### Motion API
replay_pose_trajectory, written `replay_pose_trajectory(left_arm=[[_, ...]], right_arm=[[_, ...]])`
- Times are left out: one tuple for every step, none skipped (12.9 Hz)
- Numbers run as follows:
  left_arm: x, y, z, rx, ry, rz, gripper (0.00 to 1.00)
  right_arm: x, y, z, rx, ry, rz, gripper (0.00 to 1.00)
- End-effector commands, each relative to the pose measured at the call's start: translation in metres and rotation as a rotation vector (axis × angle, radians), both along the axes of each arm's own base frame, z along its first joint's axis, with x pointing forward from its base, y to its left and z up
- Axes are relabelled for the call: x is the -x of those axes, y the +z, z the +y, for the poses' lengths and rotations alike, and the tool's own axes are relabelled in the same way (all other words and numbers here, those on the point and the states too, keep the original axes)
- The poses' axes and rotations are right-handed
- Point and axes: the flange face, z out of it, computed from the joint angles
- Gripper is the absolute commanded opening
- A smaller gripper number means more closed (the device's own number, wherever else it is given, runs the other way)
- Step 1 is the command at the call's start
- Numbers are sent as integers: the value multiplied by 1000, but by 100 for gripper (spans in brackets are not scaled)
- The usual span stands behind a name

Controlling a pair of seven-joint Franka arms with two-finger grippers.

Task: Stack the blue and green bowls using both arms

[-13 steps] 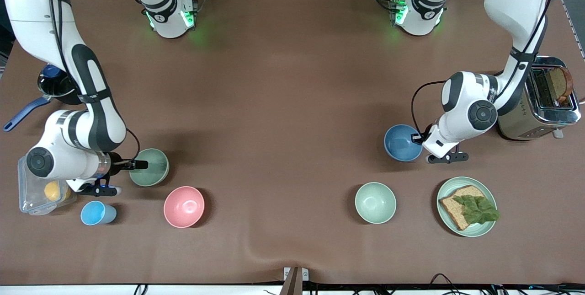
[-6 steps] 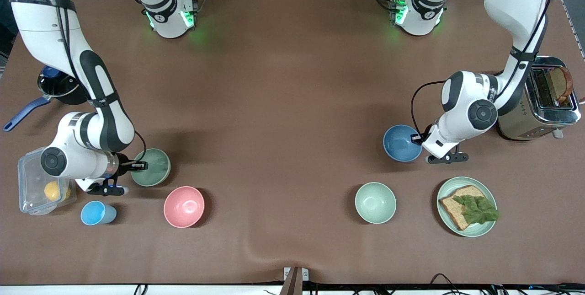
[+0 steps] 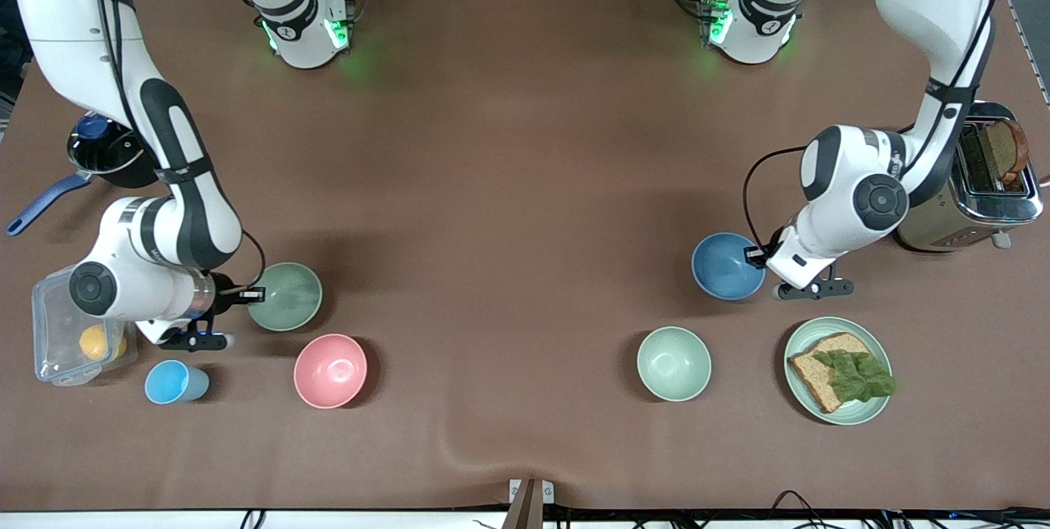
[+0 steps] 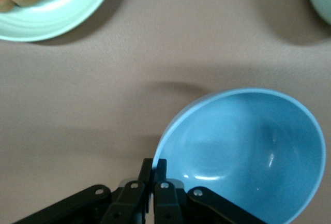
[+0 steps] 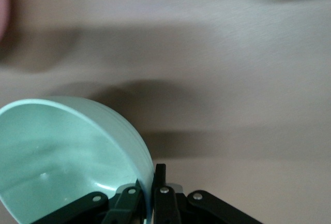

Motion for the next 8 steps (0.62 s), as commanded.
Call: replay_pose_trajectory(left_arm=[[-8,32,1,-27,-11,10,0],[-11,38,0,-29,-13,14,0],[-13,43,0,-31,-11,17,0],[-14,46,0,-32,-12,18,0],[-14,48,0,-33,-13,20,0],[-14,48,-1,-32,-17,20,0],[-14,48,-1,-33,-16,20,0],[-14,48,-2,-32,-19,20,0]], right_arm=[[9,45,62,5,4,11,0],[12,50,91,13,-12,10,0],[15,53,119,16,-35,7,0],[16,58,150,-5,-84,2,0],[18,61,178,-46,-145,10,0],[21,65,204,-101,-209,17,0],[26,66,233,-151,-262,20,0],[32,64,256,-174,-291,17,0]])
